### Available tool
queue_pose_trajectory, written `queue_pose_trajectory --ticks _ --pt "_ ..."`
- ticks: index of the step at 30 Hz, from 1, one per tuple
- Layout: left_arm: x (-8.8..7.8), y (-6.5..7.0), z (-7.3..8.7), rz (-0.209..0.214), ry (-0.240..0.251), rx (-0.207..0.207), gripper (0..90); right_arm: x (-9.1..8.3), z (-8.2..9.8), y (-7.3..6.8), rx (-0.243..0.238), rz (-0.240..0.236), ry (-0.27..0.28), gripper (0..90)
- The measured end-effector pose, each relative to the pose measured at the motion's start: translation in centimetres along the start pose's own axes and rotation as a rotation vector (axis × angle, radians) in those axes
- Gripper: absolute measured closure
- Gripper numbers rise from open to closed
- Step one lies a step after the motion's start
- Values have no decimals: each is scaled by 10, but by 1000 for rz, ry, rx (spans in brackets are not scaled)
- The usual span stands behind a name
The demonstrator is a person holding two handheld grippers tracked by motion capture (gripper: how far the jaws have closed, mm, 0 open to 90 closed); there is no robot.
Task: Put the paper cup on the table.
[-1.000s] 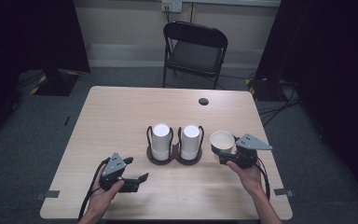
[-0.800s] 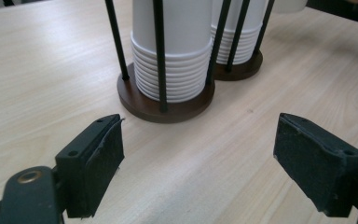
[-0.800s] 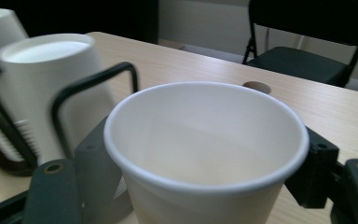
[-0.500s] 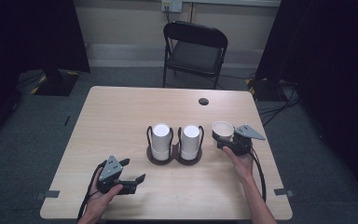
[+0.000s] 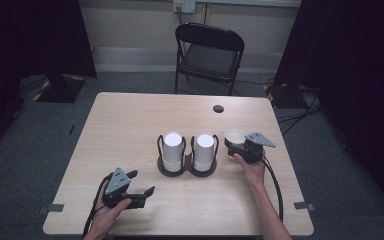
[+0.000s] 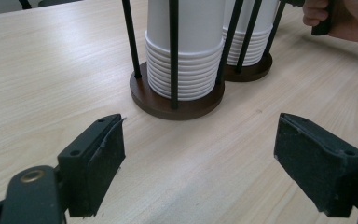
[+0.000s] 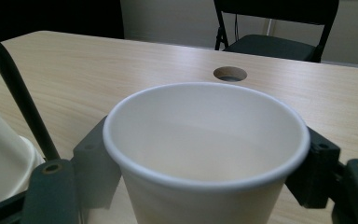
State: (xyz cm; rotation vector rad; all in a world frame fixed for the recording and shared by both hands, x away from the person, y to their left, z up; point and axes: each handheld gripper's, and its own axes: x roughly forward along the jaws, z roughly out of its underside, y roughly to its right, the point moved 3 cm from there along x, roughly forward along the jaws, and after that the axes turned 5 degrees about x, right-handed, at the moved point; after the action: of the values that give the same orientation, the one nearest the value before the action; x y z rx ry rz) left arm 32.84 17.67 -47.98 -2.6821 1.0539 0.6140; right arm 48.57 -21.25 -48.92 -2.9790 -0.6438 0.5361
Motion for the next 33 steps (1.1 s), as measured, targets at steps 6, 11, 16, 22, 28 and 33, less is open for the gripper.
queue_pose_trajectory --ticks 6,11,16,22,28,33 --pt "-1 -2 2 -7 0 -3 163 -4 1 -1 -14 3 -5 246" --pt "-2 -4 1 -13 8 -12 164 -7 2 -1 -23 11 -26 245" --pt "-2 -4 1 -20 10 -9 164 -10 2 -1 -24 12 -48 238" --pt "-2 -5 2 -28 10 -5 165 -12 5 -3 -36 23 -47 230" --pt "-2 -5 1 -27 6 7 168 -17 7 -1 -37 12 -67 219" --pt "-2 -5 2 -25 10 4 171 -17 9 -1 -38 10 -79 210"
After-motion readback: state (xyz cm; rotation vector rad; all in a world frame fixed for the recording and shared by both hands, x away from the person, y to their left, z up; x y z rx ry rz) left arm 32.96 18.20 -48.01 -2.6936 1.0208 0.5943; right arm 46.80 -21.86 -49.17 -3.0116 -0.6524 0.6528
